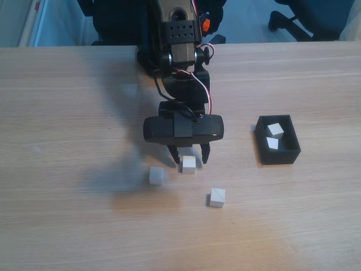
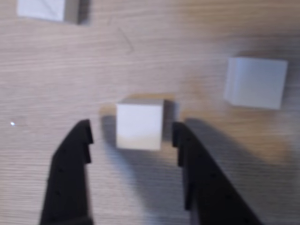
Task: Pick blocks and place them in the box.
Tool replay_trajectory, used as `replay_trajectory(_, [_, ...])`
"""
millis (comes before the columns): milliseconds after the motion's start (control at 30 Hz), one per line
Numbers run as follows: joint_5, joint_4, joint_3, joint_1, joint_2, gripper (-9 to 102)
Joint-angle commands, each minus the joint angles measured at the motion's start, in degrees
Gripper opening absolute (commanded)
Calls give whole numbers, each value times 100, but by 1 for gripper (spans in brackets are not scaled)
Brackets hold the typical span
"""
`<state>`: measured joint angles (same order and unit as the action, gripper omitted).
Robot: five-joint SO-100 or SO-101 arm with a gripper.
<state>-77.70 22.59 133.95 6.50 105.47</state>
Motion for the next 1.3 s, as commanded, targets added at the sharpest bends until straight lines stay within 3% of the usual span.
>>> replay_trajectory(0, [9, -141, -290, 35, -44, 17])
replay_trajectory(300, [9, -334, -475, 44, -360, 14])
replay_trajectory(500, [132, -422, -466, 62, -343, 0])
replay_trajectory(700, [123, -211, -281, 246, 246, 0])
replay_trajectory(967, [325, 457, -308, 1679, 1811, 0])
replay_trajectory(1267, [44, 316, -404, 3296, 2232, 0])
